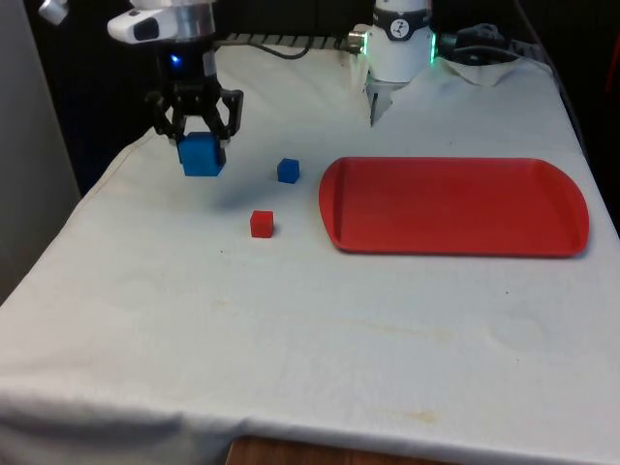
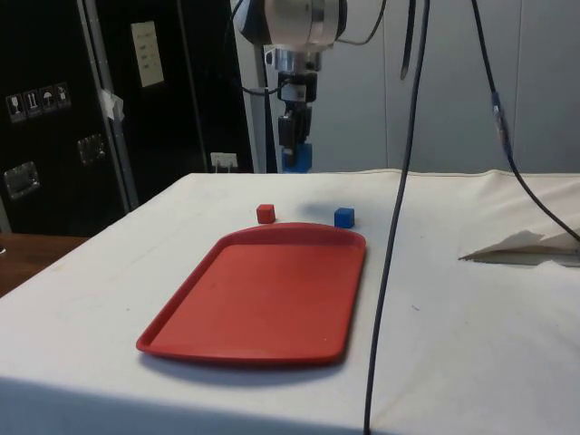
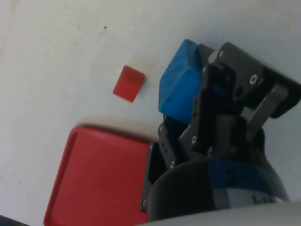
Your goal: Pick up the largest block and place it onto the tray.
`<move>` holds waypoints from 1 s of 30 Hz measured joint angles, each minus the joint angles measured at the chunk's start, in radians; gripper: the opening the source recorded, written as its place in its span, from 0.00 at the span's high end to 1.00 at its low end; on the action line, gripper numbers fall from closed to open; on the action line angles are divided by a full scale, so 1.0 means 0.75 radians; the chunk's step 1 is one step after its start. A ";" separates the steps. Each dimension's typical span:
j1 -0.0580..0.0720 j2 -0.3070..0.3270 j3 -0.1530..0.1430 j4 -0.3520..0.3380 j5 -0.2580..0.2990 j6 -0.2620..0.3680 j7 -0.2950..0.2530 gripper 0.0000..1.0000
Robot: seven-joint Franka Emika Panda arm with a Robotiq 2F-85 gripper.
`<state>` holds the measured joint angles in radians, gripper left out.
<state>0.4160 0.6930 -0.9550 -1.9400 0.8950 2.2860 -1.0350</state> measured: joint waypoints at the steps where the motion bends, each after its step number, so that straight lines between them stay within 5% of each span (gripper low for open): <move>1: 0.007 -0.008 0.000 -0.005 -0.003 0.003 0.007 1.00; 17: 0.116 -0.077 0.024 -0.071 -0.047 0.073 0.104 1.00; 30: 0.177 -0.092 0.044 -0.088 -0.056 0.115 0.164 1.00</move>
<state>0.5490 0.6240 -0.9220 -2.0060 0.8530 2.3720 -0.9120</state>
